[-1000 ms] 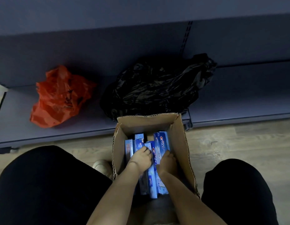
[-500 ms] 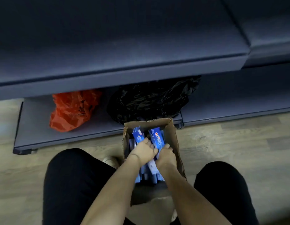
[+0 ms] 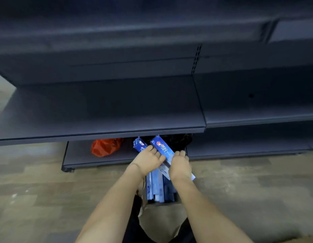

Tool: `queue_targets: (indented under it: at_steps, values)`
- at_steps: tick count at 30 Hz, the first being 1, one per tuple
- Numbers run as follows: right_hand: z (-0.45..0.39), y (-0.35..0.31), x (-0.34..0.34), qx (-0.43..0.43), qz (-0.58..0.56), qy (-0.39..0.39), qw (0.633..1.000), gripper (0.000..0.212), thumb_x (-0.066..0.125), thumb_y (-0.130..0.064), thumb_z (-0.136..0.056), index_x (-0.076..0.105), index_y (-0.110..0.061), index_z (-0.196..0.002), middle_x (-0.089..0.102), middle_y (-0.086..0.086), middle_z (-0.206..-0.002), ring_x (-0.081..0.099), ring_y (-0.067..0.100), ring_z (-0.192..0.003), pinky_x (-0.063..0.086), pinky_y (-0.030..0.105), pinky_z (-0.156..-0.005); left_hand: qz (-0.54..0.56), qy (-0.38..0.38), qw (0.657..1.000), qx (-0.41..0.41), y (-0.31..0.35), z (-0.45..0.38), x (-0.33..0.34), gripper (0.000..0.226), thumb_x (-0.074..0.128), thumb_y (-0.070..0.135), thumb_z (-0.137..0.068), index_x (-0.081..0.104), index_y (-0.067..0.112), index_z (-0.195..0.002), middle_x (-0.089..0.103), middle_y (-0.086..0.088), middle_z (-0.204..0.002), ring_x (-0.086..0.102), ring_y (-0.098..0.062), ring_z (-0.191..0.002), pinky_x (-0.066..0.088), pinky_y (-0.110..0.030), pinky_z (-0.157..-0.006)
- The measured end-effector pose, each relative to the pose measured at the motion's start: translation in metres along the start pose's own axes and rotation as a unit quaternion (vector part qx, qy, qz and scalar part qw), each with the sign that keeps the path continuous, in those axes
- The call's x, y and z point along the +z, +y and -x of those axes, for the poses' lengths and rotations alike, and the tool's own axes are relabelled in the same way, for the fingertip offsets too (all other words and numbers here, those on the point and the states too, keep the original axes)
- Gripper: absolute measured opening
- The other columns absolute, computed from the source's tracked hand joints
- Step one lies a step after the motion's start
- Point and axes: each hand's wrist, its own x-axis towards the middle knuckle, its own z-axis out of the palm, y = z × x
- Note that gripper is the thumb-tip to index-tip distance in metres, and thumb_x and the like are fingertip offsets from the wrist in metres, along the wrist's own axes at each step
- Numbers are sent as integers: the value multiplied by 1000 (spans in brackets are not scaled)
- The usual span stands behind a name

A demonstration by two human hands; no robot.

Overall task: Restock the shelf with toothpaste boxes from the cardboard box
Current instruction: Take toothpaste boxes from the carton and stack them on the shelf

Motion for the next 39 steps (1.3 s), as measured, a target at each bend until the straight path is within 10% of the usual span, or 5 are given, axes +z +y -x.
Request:
queue_targets:
  at_steps: [3,9,15,39]
  values:
    - [28,1,-46,-15,24,34,999,45,58,-8,-86,38,-9,-126,41,7,-130,43,23,-120,41,33,-94,3,1,1000,-9,-7,17,-51,38,88,26,-34,66,22,-66,62,6,-57,58,-14,-52,46,-20,-60]
    - [69,0,-139,-68,49,78,993,42,57,-9,-87,36,-9,-124,52,8,-123,54,24,-112,44,31,-88,-40,-1,999,-31,-25,40,-132,37,53,8,-89,44,7,-125,53,-10,-127,50,-28,-114,34,-36,-101]
    - [103,0,-203,-113,47,127,984,40,55,-11,-89,36,-8,-124,53,9,-120,59,25,-105,42,30,-72,-70,97,991,-57,-53,66,-192,38,86,24,-53,70,17,-87,64,3,-75,59,-16,-65,45,-26,-60]
    - [91,-56,-395,-231,58,316,918,53,57,-16,-89,37,-8,-137,50,12,-127,49,30,-116,42,35,-92,-110,265,935,-208,-204,115,-324,48,90,17,-54,70,5,-96,70,-7,-87,67,-25,-74,55,-39,-80]
